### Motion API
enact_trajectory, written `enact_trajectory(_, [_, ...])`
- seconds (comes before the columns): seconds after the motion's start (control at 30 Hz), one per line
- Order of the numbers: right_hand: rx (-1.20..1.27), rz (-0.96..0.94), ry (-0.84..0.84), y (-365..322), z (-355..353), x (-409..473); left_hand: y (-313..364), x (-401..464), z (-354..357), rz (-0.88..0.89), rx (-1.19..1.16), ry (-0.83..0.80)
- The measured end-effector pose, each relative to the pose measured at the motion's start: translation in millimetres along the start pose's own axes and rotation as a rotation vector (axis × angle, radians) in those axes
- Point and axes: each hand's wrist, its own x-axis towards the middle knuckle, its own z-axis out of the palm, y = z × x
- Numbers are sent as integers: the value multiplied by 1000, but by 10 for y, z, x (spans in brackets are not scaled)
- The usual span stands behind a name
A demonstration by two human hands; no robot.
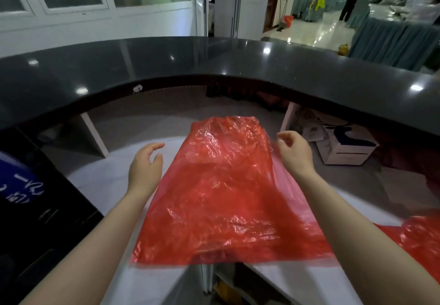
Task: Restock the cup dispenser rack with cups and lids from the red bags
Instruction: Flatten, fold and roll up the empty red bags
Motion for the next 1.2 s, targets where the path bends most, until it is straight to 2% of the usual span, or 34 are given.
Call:
enact_trajectory(0.1, [-33,96,-206,82,89,250,-9,289,110,-121,-27,-20])
enact_trajectory(0.2, [-99,97,-540,130,183,436,24,595,287,-229,-100,-152])
enact_trajectory(0.27, [-96,44,-695,120,251,504,83,717,411,-355,-243,-273])
enact_trajectory(0.33, [-103,-61,-782,100,338,537,135,781,525,-352,-310,-415])
enact_trajectory(0.4, [-77,-136,-800,74,425,543,159,821,627,-297,-349,-563])
enact_trajectory(0.53, [97,-72,-793,45,502,556,163,827,755,-379,-557,-762])
enact_trajectory(0.67, [27,-210,-746,13,447,624,216,892,829,-358,-457,-790])
enact_trajectory(0.73, [-68,-208,-673,41,383,655,220,942,821,-309,-362,-775])
enact_trajectory(0.93, [-121,-76,-333,384,58,825,61,1114,693,-239,-128,-671])
enact_trajectory(1.07, [78,90,-221,643,-121,858,-28,1147,624,-197,-41,-463])
enact_trajectory(1.2, [30,186,13,864,-248,878,-147,1184,534,-239,27,-318])
